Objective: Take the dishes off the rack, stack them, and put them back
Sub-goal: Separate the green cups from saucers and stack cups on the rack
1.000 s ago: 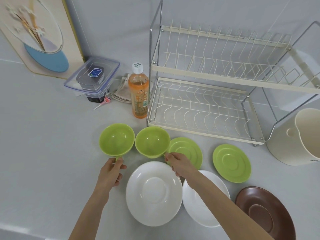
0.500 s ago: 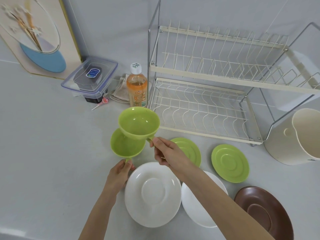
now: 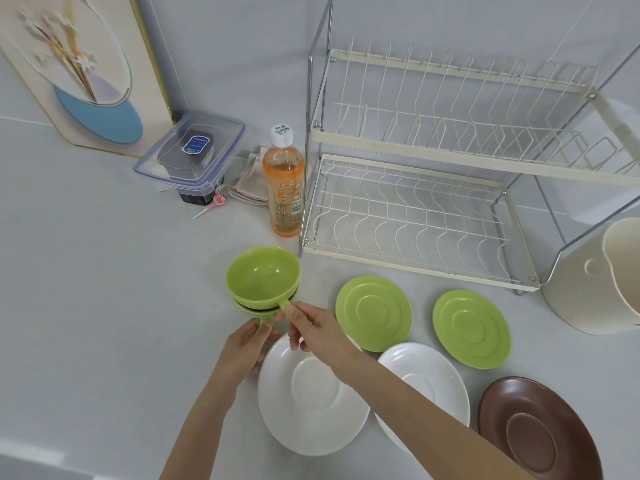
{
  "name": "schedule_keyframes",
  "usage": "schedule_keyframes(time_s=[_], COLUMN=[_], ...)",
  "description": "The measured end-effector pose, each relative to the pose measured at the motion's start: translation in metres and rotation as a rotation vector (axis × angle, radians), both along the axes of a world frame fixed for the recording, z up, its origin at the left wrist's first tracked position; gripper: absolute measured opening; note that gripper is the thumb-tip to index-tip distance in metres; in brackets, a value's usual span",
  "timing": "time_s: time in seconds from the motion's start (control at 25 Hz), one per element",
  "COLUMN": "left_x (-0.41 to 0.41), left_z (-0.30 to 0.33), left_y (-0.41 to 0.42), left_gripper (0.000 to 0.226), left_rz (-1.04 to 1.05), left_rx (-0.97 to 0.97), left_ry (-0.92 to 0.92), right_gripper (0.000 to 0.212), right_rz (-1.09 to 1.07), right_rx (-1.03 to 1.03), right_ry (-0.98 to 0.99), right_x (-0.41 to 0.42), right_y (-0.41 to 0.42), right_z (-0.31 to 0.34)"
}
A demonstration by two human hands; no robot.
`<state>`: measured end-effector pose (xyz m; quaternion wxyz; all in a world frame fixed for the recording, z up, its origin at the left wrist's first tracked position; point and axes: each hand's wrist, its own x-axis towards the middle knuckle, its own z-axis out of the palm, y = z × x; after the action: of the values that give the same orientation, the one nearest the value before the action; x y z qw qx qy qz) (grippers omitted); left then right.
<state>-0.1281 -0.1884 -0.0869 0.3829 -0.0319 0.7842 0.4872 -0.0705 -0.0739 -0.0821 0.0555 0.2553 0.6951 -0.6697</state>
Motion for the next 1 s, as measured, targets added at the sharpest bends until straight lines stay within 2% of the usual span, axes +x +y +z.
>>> schedule_keyframes(time_s=[0.16, 0.24, 0.36, 0.44, 0.52, 0.64, 0.8, 1.0], left_x=[-0.002, -0.006, -0.015, -0.024, -0.034, -0.041, -0.040, -0.034], left_z=[0.001, 0.002, 0.003, 0.004, 0.004, 0.004, 0.009, 0.016], left_y=[-0.004, -0.007, -0.015, -0.018, -0.015, -0.006, -0.002, -0.003], left_gripper=[0.017, 0.026, 0.045, 0.049, 0.048, 0.044, 0.025, 0.036], left_rz=[0.035, 0.062, 0.167, 0.281, 0.350, 0.321, 0.317, 0.300], left_rx=[0.024, 0.027, 0.120, 0.222, 0.287, 0.294, 0.321, 0.285], left_ry=[-0.004, 0.025, 0.003, -0.038, -0.077, -0.102, -0.077, -0.022], right_gripper=[0.024, 0.021, 0.018, 0.015, 0.030, 0.046, 0.045, 0.041], right_rz=[0.065, 0.064, -0.102, -0.238, -0.258, -0.183, -0.195, -0.248], right_rx=[0.040, 0.059, 0.096, 0.111, 0.065, 0.006, -0.049, -0.112], right_ry=[0.007, 0.000, -0.009, -0.013, -0.070, -0.195, -0.198, -0.135], right_x=[-0.003, -0.004, -0.006, -0.014, -0.028, -0.049, -0.051, -0.028], right_y=[0.004, 0.006, 0.015, 0.023, 0.030, 0.027, 0.025, 0.030], right_z=[0.000, 0.000, 0.001, 0.003, 0.005, 0.003, -0.001, 0.011])
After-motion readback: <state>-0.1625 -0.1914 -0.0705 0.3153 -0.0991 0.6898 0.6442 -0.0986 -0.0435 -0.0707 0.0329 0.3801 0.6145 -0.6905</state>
